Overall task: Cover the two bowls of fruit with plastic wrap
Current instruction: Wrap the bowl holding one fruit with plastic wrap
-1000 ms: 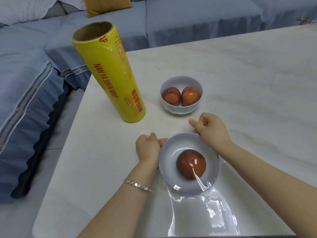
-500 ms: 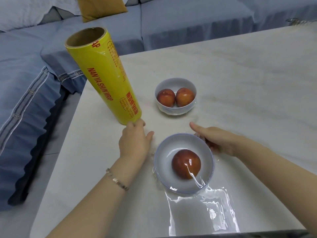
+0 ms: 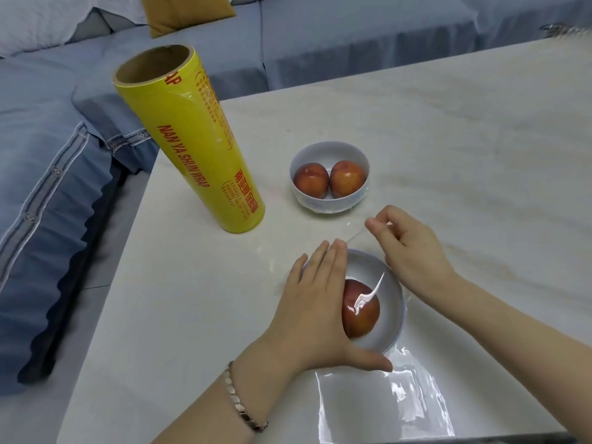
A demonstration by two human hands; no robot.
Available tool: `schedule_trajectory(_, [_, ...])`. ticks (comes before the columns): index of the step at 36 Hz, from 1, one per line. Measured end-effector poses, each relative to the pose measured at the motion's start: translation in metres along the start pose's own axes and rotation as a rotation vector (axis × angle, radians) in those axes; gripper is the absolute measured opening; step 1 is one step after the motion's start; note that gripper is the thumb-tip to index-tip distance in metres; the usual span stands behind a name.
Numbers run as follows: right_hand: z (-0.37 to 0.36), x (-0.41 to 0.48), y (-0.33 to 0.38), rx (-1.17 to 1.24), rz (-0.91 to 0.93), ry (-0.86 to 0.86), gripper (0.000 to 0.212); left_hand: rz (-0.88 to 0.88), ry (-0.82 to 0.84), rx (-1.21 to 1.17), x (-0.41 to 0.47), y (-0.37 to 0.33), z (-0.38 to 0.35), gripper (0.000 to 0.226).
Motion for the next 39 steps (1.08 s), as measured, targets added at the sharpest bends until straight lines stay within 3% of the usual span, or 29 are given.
schedule_trajectory(4, [0.007,0.005,-0.004,-0.043,0.025,-0.053,0.025,-0.018,-0.004,0.008,0.0,0.0,0.0,0.139])
schedule_trajectory(12, [-0.017,0.024,-0.049,-0.013,-0.256,0.062,0.026,-0.011,-0.082,-0.034,0.0,-0.001,-0.001,0.125])
schedule_trajectory(15, [-0.027,0.021,-0.06,0.048,-0.415,0.197,0.035,-0.002,-0.125,-0.057,0.0,-0.002,0.0,0.123])
schedule_trajectory(18, [-0.017,0.014,-0.063,0.047,-0.469,0.184,0.049,0.04,-0.161,-0.065,-0.002,-0.003,0.002,0.123])
schedule_trajectory(21, [-0.015,0.003,-0.067,0.272,-0.577,0.282,0.054,0.171,-0.181,-0.062,-0.003,0.0,0.002,0.128])
schedule_trajectory(24, [-0.021,-0.008,-0.059,0.312,-0.516,0.455,0.043,0.31,-0.214,-0.084,-0.002,0.004,0.002,0.127])
schedule_trajectory(27, [-0.019,-0.008,-0.05,0.288,-0.41,0.459,0.029,0.411,-0.232,-0.107,0.002,0.002,0.0,0.126])
schedule_trajectory(30, [-0.02,-0.002,-0.048,0.249,-0.43,0.487,0.029,0.468,-0.197,-0.125,0.007,-0.003,0.001,0.126])
schedule_trajectory(34, [-0.021,0.002,-0.046,0.238,-0.408,0.505,0.026,0.306,-0.073,-0.044,0.017,-0.002,0.006,0.129])
schedule_trajectory(39, [-0.004,0.002,-0.036,0.266,-0.241,0.206,0.026,0.008,0.115,0.04,0.022,0.004,0.003,0.134])
Point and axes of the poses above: each hand's wrist, its own x-axis towards the middle knuckle, its own z-axis out of the back of the hand, y = z × x, the point moved 8 cm from there along x, towards the middle knuckle, and after that the axes turned 15 degrees about -z, right-handed, at the moved point
